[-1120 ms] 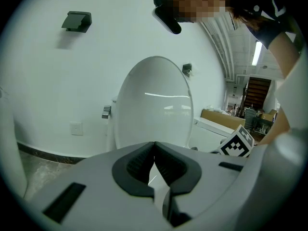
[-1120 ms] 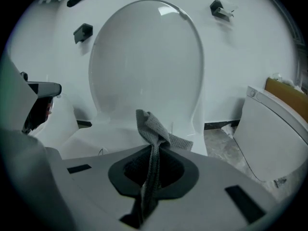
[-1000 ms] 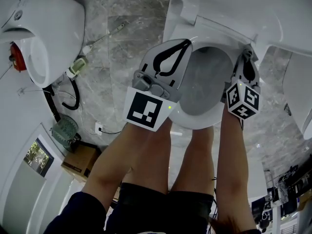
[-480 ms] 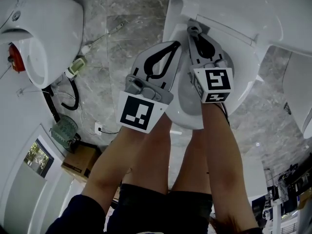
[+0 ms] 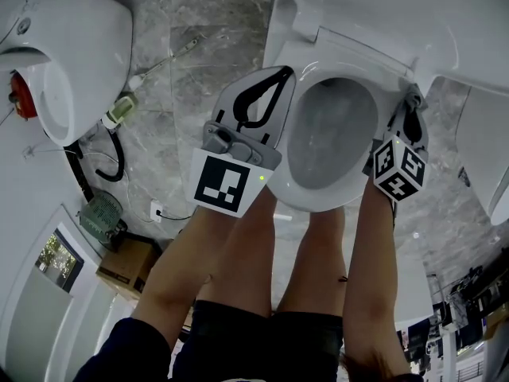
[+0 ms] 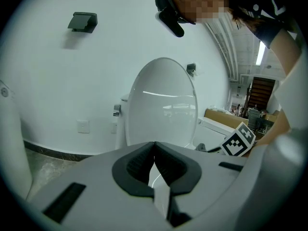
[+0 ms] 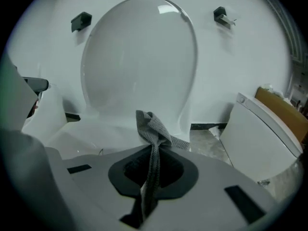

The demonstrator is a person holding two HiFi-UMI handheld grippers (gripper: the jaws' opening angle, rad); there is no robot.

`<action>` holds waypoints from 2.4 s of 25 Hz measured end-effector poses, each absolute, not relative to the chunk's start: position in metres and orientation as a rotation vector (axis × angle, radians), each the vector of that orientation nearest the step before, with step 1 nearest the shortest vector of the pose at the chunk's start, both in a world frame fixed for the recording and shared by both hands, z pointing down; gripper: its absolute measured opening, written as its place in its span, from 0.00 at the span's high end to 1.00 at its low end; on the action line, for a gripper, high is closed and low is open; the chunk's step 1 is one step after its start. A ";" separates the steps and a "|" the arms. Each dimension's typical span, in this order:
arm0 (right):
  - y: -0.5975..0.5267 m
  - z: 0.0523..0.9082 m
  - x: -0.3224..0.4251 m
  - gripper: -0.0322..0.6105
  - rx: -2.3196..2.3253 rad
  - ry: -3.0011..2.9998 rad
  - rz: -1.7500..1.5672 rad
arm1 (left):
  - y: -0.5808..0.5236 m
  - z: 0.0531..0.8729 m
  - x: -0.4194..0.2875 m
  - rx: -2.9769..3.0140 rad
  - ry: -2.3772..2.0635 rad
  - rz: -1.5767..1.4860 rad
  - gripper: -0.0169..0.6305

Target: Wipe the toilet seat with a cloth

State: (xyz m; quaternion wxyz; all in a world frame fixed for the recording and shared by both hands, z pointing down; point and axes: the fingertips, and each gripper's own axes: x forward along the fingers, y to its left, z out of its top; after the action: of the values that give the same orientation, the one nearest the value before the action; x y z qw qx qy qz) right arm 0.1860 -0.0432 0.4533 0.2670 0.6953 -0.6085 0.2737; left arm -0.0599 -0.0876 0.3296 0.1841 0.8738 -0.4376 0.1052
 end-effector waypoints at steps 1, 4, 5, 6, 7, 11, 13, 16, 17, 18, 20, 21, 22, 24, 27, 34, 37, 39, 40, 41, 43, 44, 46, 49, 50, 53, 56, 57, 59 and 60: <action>-0.040 0.453 0.188 0.91 1.882 -1.631 0.736 | -0.087 0.329 -0.061 2.465 -1.234 0.297 0.94; -0.046 0.459 0.170 0.91 1.848 -1.690 0.753 | -0.088 0.330 -0.063 2.462 -1.240 0.301 0.94; -0.050 0.463 0.153 0.91 1.804 -1.739 0.768 | -0.088 0.331 -0.064 2.459 -1.243 0.301 0.94; -0.055 0.468 0.133 0.91 1.745 -1.795 0.782 | -0.088 0.331 -0.064 2.457 -1.245 0.300 0.94; -0.061 0.473 0.110 0.91 1.680 -1.852 0.793 | -0.088 0.331 -0.064 2.456 -1.246 0.298 0.94; -0.068 0.479 0.021 0.91 1.459 -2.051 0.825 | -0.085 0.329 -0.066 2.456 -1.245 0.293 0.94; -0.061 0.475 -0.012 0.91 1.362 -2.138 0.847 | -0.085 0.329 -0.067 2.454 -1.248 0.295 0.94; -0.043 0.468 -0.050 0.91 1.143 -2.276 0.815 | -0.085 0.330 -0.066 2.447 -1.257 0.292 0.94; -0.037 0.467 -0.059 0.91 1.070 -2.314 0.793 | -0.085 0.330 -0.065 2.446 -1.258 0.291 0.94; -0.035 0.465 -0.064 0.91 1.013 -2.340 0.770 | -0.086 0.330 -0.064 2.445 -1.260 0.289 0.94; -0.038 0.466 -0.060 0.91 0.977 -2.334 0.721 | -0.087 0.328 -0.061 2.450 -1.259 0.285 0.94; -0.042 0.469 -0.050 0.91 1.009 -2.299 0.713 | -0.087 0.327 -0.060 2.456 -1.256 0.284 0.94; -0.047 0.475 -0.033 0.91 1.068 -2.245 0.725 | -0.086 0.325 -0.058 2.462 -1.253 0.284 0.94; -0.053 0.490 0.012 0.91 1.221 -2.097 0.800 | -0.086 0.323 -0.056 2.469 -1.249 0.288 0.94; -0.046 0.505 0.081 0.91 1.389 -1.881 0.905 | -0.086 0.323 -0.054 2.471 -1.249 0.291 0.94; -0.024 0.498 0.129 0.91 1.655 -1.739 1.029 | -0.085 0.320 -0.059 2.462 -1.269 0.279 0.94; -0.047 0.501 0.088 0.91 1.492 -1.908 0.958 | -0.085 0.319 -0.068 2.445 -1.289 0.279 0.94; -0.058 0.495 0.047 0.91 1.330 -2.066 0.861 | -0.085 0.317 -0.076 2.440 -1.309 0.276 0.94; -0.060 0.490 0.026 0.91 1.249 -2.142 0.811 | -0.085 0.316 -0.080 2.438 -1.319 0.275 0.94; -0.059 0.485 0.007 0.91 1.168 -2.211 0.769 | -0.084 0.316 -0.083 2.435 -1.329 0.276 0.94; -0.050 0.476 -0.028 0.91 0.992 -2.322 0.715 | -0.084 0.317 -0.091 2.423 -1.347 0.283 0.94; -0.040 0.473 -0.044 0.91 0.891 -2.365 0.699 | -0.084 0.317 -0.095 2.416 -1.359 0.284 0.94; -0.010 0.470 -0.070 0.91 0.668 -2.424 0.677 | -0.085 0.316 -0.101 2.402 -1.385 0.277 0.94; 0.046 0.468 -0.093 0.91 0.365 -2.466 0.686 | -0.087 0.316 -0.108 2.391 -1.409 0.269 0.94; 0.063 0.467 -0.098 0.91 0.284 -2.475 0.695 | -0.087 0.316 -0.109 2.392 -1.413 0.268 0.94; 0.090 0.466 -0.103 0.91 0.129 -2.484 0.661 | -0.088 0.315 -0.113 2.392 -1.422 0.261 0.94; 0.058 0.469 -0.096 0.91 0.242 -2.480 0.607 | -0.087 0.314 -0.118 2.385 -1.433 0.260 0.94; 0.037 0.470 -0.091 0.91 0.342 -2.477 0.602 | -0.087 0.314 -0.120 2.383 -1.437 0.261 0.94; -0.011 0.468 -0.076 0.91 0.555 -2.471 0.581 | -0.085 0.314 -0.124 2.379 -1.444 0.263 0.94; -0.033 0.465 -0.068 0.91 0.655 -2.469 0.559 | -0.084 0.314 -0.126 2.376 -1.447 0.264 0.94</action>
State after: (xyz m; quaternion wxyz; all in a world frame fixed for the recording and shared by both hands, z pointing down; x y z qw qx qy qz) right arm -0.0678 -0.0329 0.4648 0.2602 0.2417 -0.9117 0.2065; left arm -0.1257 -0.0845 0.3143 0.1729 0.8374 -0.5101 0.0929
